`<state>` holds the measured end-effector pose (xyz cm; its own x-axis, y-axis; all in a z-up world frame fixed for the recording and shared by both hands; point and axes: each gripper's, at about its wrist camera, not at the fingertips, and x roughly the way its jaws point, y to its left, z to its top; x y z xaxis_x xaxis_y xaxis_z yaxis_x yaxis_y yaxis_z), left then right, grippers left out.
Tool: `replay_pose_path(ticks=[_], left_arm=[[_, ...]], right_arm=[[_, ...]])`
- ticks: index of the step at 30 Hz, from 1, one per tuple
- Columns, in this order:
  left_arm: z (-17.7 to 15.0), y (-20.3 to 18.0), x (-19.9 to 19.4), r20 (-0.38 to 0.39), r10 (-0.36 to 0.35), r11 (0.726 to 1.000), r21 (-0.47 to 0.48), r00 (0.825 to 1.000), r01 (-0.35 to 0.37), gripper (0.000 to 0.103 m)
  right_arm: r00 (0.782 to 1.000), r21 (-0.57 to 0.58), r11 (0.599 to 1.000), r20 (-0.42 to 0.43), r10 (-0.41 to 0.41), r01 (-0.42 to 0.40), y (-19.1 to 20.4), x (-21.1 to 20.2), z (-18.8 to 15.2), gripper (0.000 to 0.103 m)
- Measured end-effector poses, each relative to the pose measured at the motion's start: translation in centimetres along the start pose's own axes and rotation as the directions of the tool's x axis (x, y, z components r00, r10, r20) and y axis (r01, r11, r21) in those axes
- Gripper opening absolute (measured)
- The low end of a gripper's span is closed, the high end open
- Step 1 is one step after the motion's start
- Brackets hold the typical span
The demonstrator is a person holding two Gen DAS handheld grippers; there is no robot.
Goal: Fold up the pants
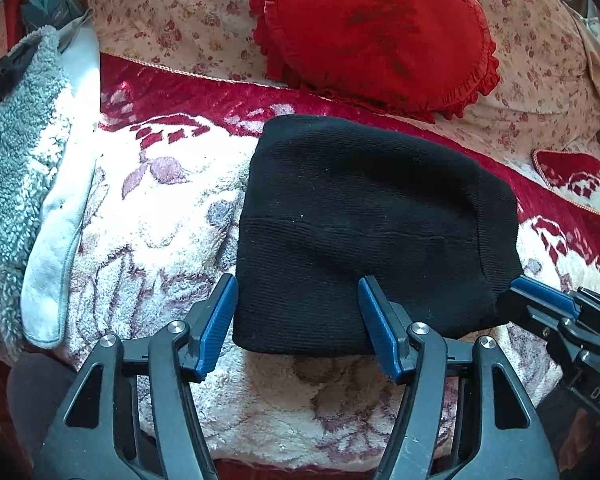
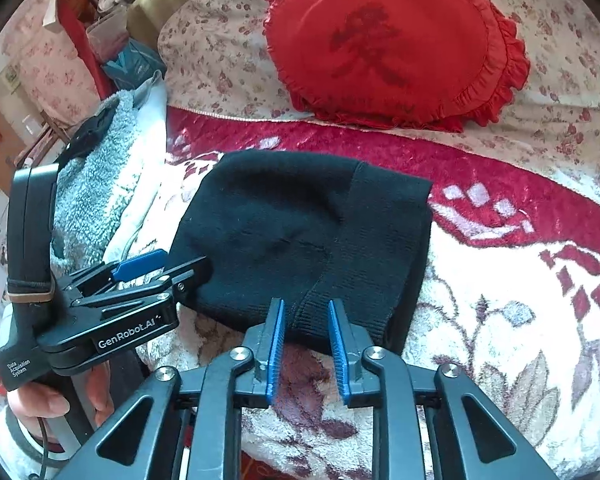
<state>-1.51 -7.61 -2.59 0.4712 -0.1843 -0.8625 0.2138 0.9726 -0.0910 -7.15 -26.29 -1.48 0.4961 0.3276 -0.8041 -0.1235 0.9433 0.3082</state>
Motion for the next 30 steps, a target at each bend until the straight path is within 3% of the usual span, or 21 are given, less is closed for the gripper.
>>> replay_pose_path(ticks=[3,7,14,17,19,26,30], left_arm=[[0.2,0.1,-0.2,0.001,0.001,1.000,0.000,1.000,-0.001,0.062],[0.6,0.8,-0.5,0.005,-0.014,1.000,-0.015,1.000,0.014,0.062],[1.9,3.3,0.2,-0.013,-0.105,0.989,-0.108,0.994,0.103,0.062],[2.4,3.8,0.9,-0.021,-0.110,0.987,-0.117,0.994,0.107,0.063],[2.6,3.9,1.3,-0.021,-0.123,0.985,-0.120,0.992,0.120,0.070],[3.5,3.7,2.9,-0.026,-0.146,0.982,-0.125,0.989,0.141,0.071],[4.0,3.8,3.7,-0.026,-0.147,0.982,-0.127,0.989,0.143,0.080]], right_arm=[[1.000,0.026,1.000,0.017,-0.011,0.011,-0.6,-0.3,0.3,0.025],[0.999,0.096,0.995,0.040,-0.027,0.023,-2.2,-0.5,0.5,0.042],[1.000,0.200,0.980,0.028,0.001,-0.007,-4.7,1.1,0.9,0.046],[0.999,0.232,0.972,0.026,0.022,-0.027,-5.6,1.8,1.3,0.047],[1.000,0.233,0.972,0.025,0.014,-0.020,-6.0,2.1,1.5,0.049],[0.998,0.281,0.958,0.034,0.058,-0.065,-7.6,3.6,2.1,0.064],[0.995,0.306,0.947,0.050,0.087,-0.099,-8.2,4.3,2.2,0.068]])
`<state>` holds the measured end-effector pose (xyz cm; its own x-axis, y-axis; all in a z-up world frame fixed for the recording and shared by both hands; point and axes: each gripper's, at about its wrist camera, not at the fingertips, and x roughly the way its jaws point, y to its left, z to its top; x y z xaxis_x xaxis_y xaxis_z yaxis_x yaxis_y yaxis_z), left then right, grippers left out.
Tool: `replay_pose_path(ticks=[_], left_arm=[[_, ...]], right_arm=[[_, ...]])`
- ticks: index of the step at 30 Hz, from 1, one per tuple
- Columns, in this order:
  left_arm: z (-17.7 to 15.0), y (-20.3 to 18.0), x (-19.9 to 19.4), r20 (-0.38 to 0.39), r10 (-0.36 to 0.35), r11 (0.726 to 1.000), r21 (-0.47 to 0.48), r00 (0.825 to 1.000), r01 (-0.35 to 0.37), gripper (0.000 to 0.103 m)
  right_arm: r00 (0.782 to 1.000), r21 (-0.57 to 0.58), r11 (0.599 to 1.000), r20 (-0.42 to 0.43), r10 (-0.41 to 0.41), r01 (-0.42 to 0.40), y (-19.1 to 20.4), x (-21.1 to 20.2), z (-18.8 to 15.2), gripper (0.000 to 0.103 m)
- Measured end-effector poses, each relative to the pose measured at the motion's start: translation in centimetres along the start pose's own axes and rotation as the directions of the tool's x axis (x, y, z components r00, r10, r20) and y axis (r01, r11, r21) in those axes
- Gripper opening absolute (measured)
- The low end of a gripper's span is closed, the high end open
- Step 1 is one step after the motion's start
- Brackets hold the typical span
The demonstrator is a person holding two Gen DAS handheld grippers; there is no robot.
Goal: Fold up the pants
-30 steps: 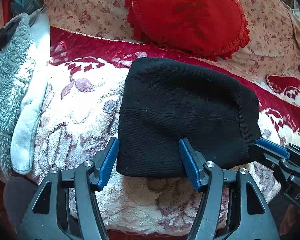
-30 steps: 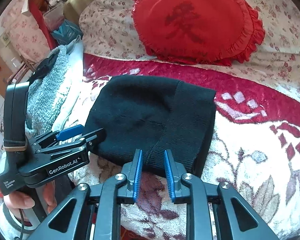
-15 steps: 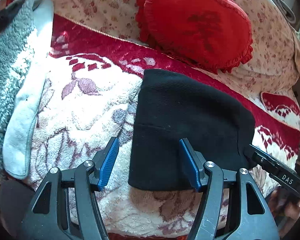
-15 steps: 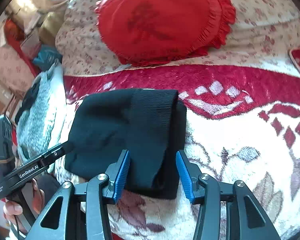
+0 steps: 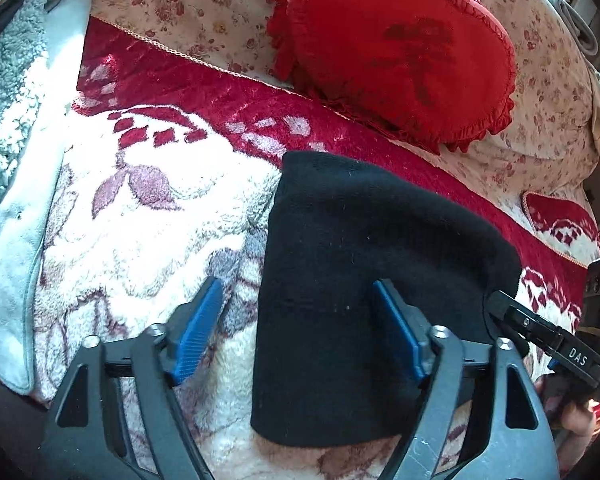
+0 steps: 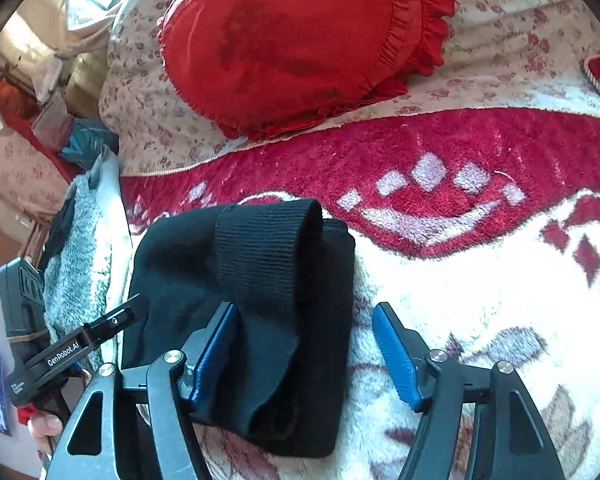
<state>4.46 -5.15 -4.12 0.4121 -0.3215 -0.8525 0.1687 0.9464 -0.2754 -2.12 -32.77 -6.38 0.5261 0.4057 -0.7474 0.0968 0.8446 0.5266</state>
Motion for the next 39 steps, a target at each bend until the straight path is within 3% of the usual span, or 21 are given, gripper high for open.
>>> replay_pose_path(ticks=[6,10,11,12,13,16,18,24,28,31,33,35,39], left_arm=[[0.3,0.2,0.7,-0.002,-0.016,1.000,-0.011,1.000,0.016,0.083],[0.1,0.1,0.7,0.010,-0.022,1.000,-0.015,1.000,0.022,0.083],[0.0,0.0,0.7,0.012,-0.035,0.999,-0.009,0.999,0.035,0.080],[-0.1,-0.3,0.6,0.014,-0.055,0.999,0.000,0.998,0.055,0.063],[-0.2,-0.6,0.4,0.013,-0.066,0.998,0.012,0.998,0.066,0.057],[0.0,-1.8,-0.6,0.036,-0.039,0.998,0.056,0.999,0.037,0.043],[0.5,-2.2,-1.2,0.037,-0.057,0.997,0.057,0.998,0.055,0.039],[4.4,-3.2,-2.7,0.099,-0.068,0.995,0.081,0.993,0.060,0.038],[6.3,-3.1,-0.5,0.088,-0.037,0.996,0.081,0.995,0.030,0.038],[6.4,-2.7,3.4,0.024,0.030,0.996,0.078,0.999,-0.032,0.039],[6.0,-2.4,3.4,0.044,0.020,0.997,0.074,0.999,-0.023,0.041],[5.8,-2.5,2.9,0.050,0.023,0.996,0.088,0.998,-0.027,0.042],[5.4,-2.9,2.1,0.037,0.056,0.994,0.096,0.998,-0.059,0.042]], right_arm=[[0.996,0.020,0.996,0.001,0.085,-0.085,0.1,1.0,0.1,0.070],[0.998,-0.033,0.998,0.045,0.055,-0.053,1.2,1.3,-0.6,0.068],[0.997,-0.037,0.998,0.051,0.058,-0.056,1.2,1.3,-0.6,0.062],[0.997,-0.035,0.997,0.054,0.064,-0.062,1.2,1.2,-0.6,0.058],[0.996,-0.035,0.997,0.061,0.065,-0.063,1.2,1.0,-0.5,0.050],[0.996,-0.086,0.996,0.084,0.040,-0.033,2.1,-0.1,-0.3,0.038],[0.993,-0.115,0.993,0.107,0.039,-0.027,2.8,-1.0,0.0,0.035],[0.983,-0.140,0.989,0.169,0.066,-0.042,4.1,-2.4,2.8,0.034],[0.979,-0.134,0.990,0.195,0.056,-0.030,4.2,-1.4,5.2,0.035],[0.989,-0.108,0.994,0.146,-0.021,0.037,2.8,1.9,6.5,0.039],[0.994,-0.092,0.992,0.080,-0.075,0.083,1.6,3.4,6.6,0.044],[0.995,-0.069,0.997,0.092,-0.036,0.042,0.8,2.6,6.2,0.044],[0.989,-0.115,0.988,0.122,-0.086,0.101,1.3,0.2,5.5,0.044]])
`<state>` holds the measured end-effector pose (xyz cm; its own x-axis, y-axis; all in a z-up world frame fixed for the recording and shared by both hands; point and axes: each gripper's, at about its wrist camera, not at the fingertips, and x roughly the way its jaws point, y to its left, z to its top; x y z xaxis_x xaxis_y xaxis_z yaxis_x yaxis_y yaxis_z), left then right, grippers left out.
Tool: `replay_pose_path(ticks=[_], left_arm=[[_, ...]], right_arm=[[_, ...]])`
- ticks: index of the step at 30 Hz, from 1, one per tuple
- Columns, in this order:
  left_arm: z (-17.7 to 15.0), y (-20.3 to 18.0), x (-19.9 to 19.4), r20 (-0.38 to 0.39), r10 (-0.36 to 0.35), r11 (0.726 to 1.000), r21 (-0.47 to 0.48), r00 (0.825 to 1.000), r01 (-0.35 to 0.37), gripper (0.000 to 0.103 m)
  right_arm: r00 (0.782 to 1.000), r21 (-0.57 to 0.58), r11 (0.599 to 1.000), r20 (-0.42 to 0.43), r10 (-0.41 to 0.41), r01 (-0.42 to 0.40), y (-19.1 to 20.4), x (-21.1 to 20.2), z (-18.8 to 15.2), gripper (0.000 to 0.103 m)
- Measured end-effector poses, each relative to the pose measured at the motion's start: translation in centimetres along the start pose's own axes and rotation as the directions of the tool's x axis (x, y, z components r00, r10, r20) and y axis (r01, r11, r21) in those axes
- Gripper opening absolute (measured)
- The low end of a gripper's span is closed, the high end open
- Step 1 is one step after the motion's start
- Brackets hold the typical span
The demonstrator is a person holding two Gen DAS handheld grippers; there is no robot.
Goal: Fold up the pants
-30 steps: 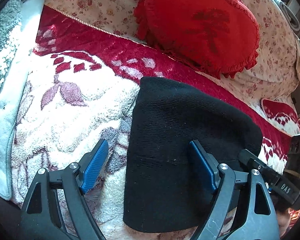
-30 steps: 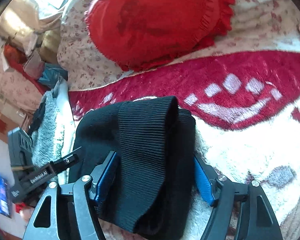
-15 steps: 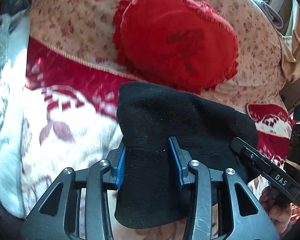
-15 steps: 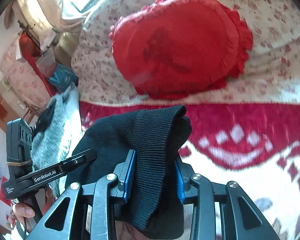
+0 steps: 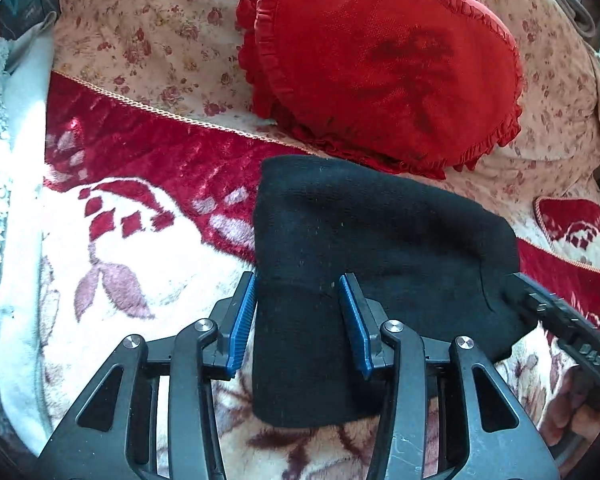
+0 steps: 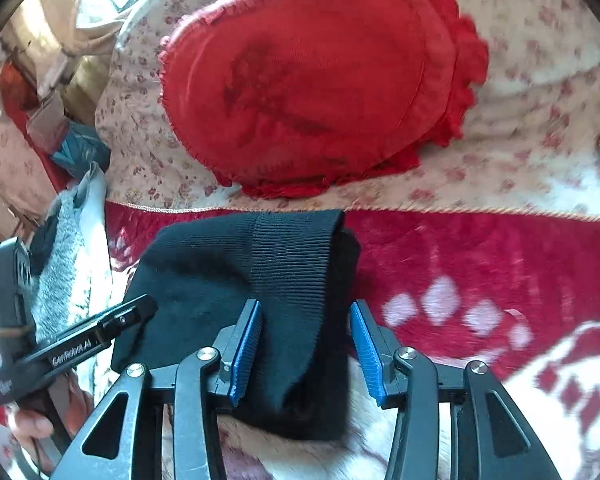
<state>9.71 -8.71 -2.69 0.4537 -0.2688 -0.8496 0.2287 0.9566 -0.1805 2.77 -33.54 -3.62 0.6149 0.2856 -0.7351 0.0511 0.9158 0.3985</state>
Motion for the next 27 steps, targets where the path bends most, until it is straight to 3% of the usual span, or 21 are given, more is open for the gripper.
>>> replay_pose_path(ticks=[5,10,16,27], left_arm=[[-1.0,-0.7,-1.2,0.018,0.051,0.998,0.025,0.999,-0.051,0.042],[-1.9,-1.1,-1.8,0.029,0.074,0.997,0.026,0.997,-0.074,0.042],[-3.0,-1.4,-1.6,0.037,0.093,0.995,0.037,0.995,-0.094,0.045],[-3.7,-2.1,-3.5,0.088,0.126,0.990,0.056,0.988,-0.131,0.045]], right_arm=[[0.998,-0.065,0.998,0.056,0.018,-0.014,2.0,-3.0,0.1,0.036],[0.999,-0.165,0.986,0.049,0.010,-0.002,5.0,-3.0,-0.1,0.029],[0.995,-0.204,0.977,-0.055,-0.080,0.067,5.3,0.2,-2.3,0.029],[0.996,-0.217,0.972,0.022,-0.088,0.091,6.8,-2.3,-2.5,0.028]])
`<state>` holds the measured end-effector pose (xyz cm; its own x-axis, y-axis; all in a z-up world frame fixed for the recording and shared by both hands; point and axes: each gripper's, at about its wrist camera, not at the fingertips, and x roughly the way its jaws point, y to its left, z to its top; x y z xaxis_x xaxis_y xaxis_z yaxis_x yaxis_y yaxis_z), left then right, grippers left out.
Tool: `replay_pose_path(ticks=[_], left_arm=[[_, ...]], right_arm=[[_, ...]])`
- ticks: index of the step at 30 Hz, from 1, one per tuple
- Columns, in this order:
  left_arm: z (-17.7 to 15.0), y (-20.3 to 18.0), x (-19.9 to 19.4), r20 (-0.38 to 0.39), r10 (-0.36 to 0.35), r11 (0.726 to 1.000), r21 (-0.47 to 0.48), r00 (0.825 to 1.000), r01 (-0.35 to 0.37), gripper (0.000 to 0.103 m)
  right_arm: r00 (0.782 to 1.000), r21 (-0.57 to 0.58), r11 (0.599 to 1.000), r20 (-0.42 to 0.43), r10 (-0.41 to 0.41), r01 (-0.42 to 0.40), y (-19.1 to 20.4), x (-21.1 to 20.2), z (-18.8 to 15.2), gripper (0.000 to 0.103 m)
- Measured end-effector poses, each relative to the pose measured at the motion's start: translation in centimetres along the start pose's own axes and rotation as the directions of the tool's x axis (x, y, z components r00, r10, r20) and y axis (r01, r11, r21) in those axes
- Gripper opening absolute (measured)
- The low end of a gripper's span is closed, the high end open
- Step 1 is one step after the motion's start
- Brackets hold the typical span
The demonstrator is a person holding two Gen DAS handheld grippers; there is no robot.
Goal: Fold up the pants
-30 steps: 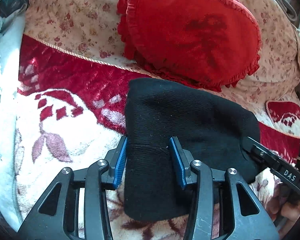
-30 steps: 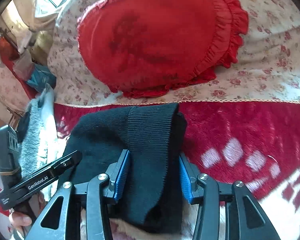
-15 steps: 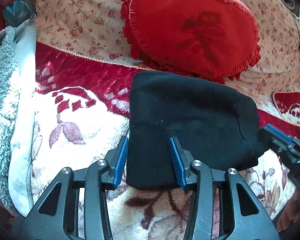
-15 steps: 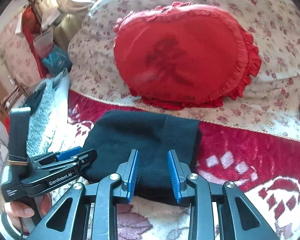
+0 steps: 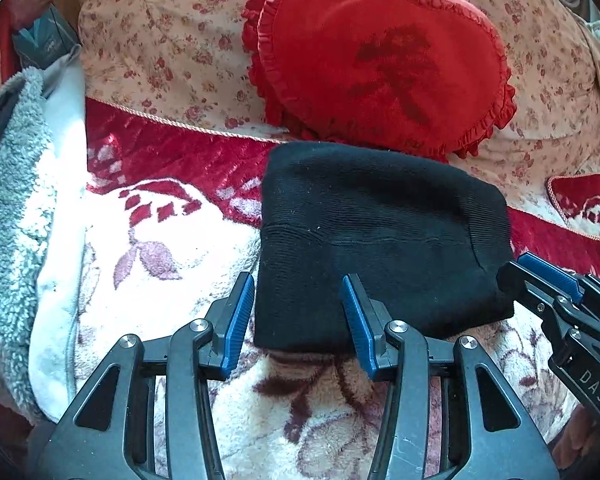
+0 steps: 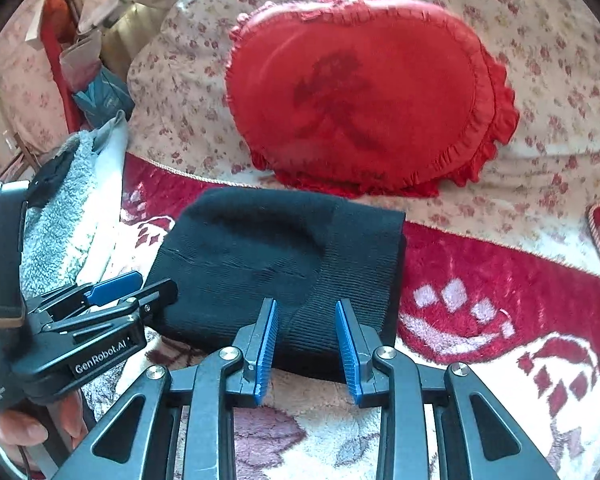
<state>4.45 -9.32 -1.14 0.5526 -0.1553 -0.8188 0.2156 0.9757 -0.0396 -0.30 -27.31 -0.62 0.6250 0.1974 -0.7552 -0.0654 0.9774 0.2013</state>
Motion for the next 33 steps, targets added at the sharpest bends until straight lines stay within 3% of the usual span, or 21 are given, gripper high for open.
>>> replay_pose_path(ticks=[10,21,33], left_arm=[[-1.4,0.3,-3.0,0.042,0.034,0.999,-0.004,0.999,-0.034,0.045],[-2.3,0.1,-5.7,0.090,0.036,0.999,0.007,0.995,-0.037,0.045],[-2.8,0.3,-6.3,0.097,0.043,0.999,0.007,0.994,-0.044,0.045]], right_arm=[[1.000,0.008,1.000,0.020,-0.013,0.013,0.9,-1.7,-0.2,0.030],[0.999,0.008,1.000,0.034,-0.023,0.023,1.7,-3.4,-0.5,0.039],[1.000,0.000,1.000,0.024,-0.018,0.018,2.6,-3.6,-0.9,0.041]])
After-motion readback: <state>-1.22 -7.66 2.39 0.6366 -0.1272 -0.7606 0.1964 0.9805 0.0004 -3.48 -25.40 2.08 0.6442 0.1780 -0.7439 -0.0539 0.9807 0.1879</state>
